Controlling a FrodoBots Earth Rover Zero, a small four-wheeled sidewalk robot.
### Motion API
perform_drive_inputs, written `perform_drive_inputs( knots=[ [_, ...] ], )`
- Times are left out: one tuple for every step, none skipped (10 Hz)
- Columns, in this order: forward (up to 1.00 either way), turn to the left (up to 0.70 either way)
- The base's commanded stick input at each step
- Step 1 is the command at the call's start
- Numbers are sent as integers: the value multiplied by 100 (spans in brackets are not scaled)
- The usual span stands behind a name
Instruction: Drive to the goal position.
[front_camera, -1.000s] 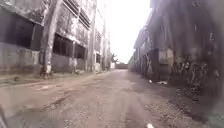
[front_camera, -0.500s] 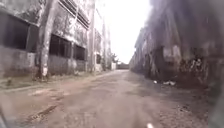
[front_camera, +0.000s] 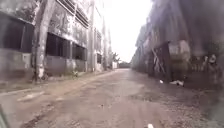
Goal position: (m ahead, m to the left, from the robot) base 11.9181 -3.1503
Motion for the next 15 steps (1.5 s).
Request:
perform_drive_inputs(
  knots=[
    [70, 0],
    [70, 0],
    [70, 0],
    [70, 0],
    [70, 0],
    [70, 0],
    [70, 0],
    [70, 0],
    [70, 0],
    [70, 0],
    [70, 0],
    [70, 0],
    [70, 0],
    [70, 0],
    [70, 0]
  ],
)
